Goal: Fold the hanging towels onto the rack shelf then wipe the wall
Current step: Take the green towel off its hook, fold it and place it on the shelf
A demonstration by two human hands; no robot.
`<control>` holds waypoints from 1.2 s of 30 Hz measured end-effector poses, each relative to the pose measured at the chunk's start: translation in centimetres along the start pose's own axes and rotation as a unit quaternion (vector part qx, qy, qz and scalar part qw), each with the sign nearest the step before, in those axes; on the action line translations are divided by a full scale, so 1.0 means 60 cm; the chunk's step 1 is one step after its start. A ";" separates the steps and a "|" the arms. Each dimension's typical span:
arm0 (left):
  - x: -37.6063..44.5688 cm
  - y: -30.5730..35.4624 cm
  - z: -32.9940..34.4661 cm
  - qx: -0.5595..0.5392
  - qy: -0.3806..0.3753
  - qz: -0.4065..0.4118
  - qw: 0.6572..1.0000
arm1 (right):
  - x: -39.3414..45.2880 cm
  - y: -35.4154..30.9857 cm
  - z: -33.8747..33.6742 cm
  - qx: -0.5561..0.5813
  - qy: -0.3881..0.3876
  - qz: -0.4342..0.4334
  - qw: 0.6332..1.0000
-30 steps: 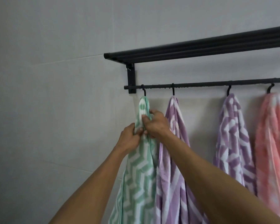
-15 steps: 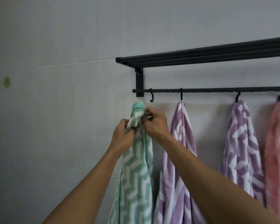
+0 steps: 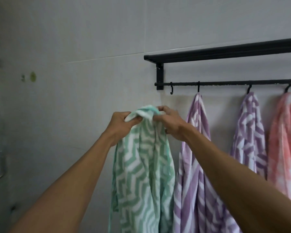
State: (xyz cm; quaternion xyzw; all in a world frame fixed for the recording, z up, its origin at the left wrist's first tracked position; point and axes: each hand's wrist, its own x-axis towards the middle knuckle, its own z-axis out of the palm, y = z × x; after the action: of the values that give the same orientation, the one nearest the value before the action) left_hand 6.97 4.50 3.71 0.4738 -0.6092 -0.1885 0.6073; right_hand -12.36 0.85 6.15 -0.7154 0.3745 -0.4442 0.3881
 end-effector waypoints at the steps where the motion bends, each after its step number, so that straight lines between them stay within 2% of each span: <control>1: -0.013 0.013 -0.007 0.004 -0.015 0.006 1.000 | -0.020 -0.005 0.009 -0.007 -0.044 0.017 0.999; 4: -0.065 0.052 -0.022 0.033 -0.063 0.005 0.997 | -0.084 -0.012 0.039 -0.122 -0.093 0.025 0.988; 6: -0.109 0.064 -0.045 0.038 -0.083 -0.022 0.996 | -0.129 -0.018 0.056 -0.122 -0.060 0.022 0.990; 9: -0.171 0.044 -0.089 0.129 -0.157 -0.069 0.977 | -0.193 -0.030 0.064 -0.057 0.060 0.016 0.996; 12: -0.252 0.009 -0.117 0.202 -0.218 -0.118 0.948 | -0.262 -0.044 0.050 -0.037 0.196 0.003 0.980; 15: -0.334 0.011 -0.119 0.108 -0.211 -0.184 0.954 | -0.351 -0.060 0.024 -0.088 0.278 0.021 0.956; 19: -0.379 0.091 -0.088 -0.064 -0.153 -0.244 0.955 | -0.443 -0.058 -0.002 -0.168 0.318 0.086 0.929; 23: -0.400 0.204 -0.035 -0.222 -0.155 -0.255 0.928 | -0.509 -0.058 0.002 -0.202 0.321 0.112 0.918; 28: -0.396 0.288 0.034 -0.337 -0.056 -0.271 0.900 | -0.581 -0.090 0.021 -0.170 0.352 0.120 0.912; 30: -0.390 0.297 0.067 -0.370 -0.023 -0.284 0.884 | -0.613 -0.112 0.021 -0.119 0.328 0.081 0.934; 32: -0.388 0.297 0.107 -0.383 0.002 -0.294 0.876 | -0.646 -0.128 0.019 -0.107 0.268 0.037 0.957; 34: -0.385 0.304 0.152 -0.388 0.025 -0.298 0.872 | -0.675 -0.128 0.011 -0.171 0.206 0.033 0.963; 36: -0.382 0.327 0.193 -0.405 0.046 -0.307 0.860 | -0.692 -0.116 0.001 -0.237 0.162 0.067 0.956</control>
State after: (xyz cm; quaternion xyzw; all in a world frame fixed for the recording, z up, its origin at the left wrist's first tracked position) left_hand -14.80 28.39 4.40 0.3572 -0.2741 -0.5737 0.6842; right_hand -24.47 40.31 -2.02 -0.6785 0.5735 -0.4262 0.1704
